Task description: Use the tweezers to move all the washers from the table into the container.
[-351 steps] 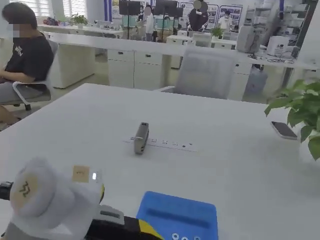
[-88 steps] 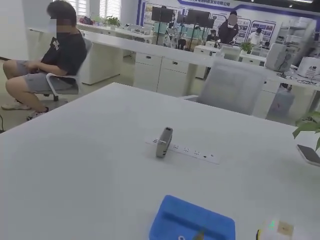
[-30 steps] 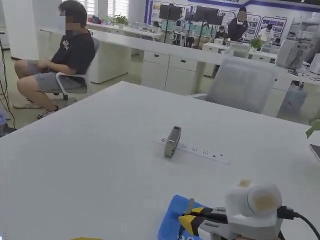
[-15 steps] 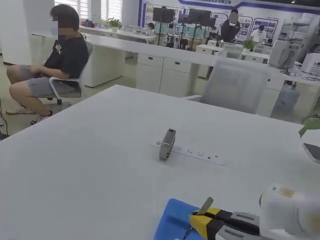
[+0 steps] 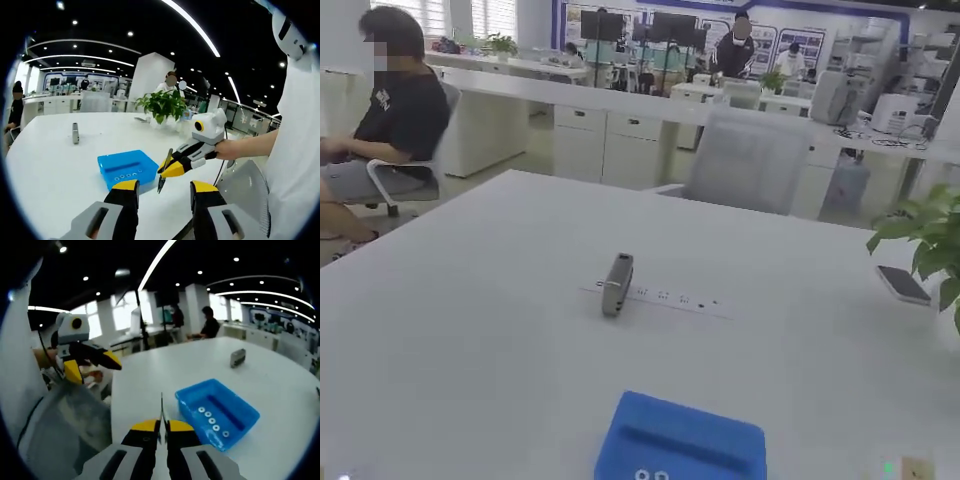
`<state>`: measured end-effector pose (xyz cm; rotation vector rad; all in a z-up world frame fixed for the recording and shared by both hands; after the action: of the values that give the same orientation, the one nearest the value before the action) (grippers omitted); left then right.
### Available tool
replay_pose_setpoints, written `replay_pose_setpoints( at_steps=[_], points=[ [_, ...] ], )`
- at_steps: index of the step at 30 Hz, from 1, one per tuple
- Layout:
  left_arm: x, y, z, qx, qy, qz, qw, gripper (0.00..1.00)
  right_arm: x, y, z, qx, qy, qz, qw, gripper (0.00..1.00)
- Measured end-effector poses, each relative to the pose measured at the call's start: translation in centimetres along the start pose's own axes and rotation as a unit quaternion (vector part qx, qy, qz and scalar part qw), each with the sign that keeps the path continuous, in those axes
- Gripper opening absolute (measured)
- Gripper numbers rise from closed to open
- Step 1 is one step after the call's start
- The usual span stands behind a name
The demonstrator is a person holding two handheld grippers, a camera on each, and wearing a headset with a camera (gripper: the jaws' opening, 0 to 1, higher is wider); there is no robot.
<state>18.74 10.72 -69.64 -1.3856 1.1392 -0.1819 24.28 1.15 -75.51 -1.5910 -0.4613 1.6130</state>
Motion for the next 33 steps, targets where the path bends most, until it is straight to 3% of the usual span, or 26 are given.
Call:
replay_pose_setpoints(
  at_steps=[6,11,16,21,23,29,30,33],
  points=[
    [1.6,-0.6,-1.6,0.036,0.05,0.022,0.9979,0.26,0.1,1.4,2.8,-0.038,-0.029,0.027,0.9985,0.03],
    [3.1,-0.7,-2.8,0.084,0.088,0.049,0.9914,0.15,0.1,1.7,4.2,-0.073,-0.042,0.039,0.9957,0.03],
    [4.3,-0.4,-4.2,0.136,0.129,0.08,0.979,0.11,0.2,1.7,5.3,-0.109,-0.052,0.051,0.9914,0.03],
    [5.2,-0.3,-4.8,0.172,0.144,0.105,0.9688,0.04,0.5,2.2,6.1,-0.145,-0.06,0.073,0.9849,0.03],
    [5.5,0.1,-4.7,0.199,0.147,0.128,0.9605,0.0,0.6,2.5,6.1,-0.15,-0.054,0.082,0.9838,0.03],
    [6.1,0.1,-4.2,0.221,0.146,0.154,0.952,0.0,0.4,3.2,5.1,-0.148,-0.029,0.093,0.9841,0.03],
    [6.2,0.2,-4.2,0.228,0.149,0.158,0.9491,0.0,0.4,3.3,5.0,-0.151,-0.026,0.095,0.9837,0.02],
    [6.4,0.5,-4.1,0.267,0.153,0.174,0.9355,0.0,0.4,3.6,4.8,-0.157,-0.023,0.103,0.9819,0.02]
  ],
)
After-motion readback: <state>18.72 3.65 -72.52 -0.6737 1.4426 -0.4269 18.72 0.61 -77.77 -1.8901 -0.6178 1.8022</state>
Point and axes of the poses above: the centre of the closed fingertips' face, and the gripper's own axes: x roughly forward along the fingers, z roughly to its left, y roughly out of its underside, the point moved 3 cm from there along -x, roughly backward along the fingers, and after that the axes turned 14 degrees about z, right-handed, at the moved point
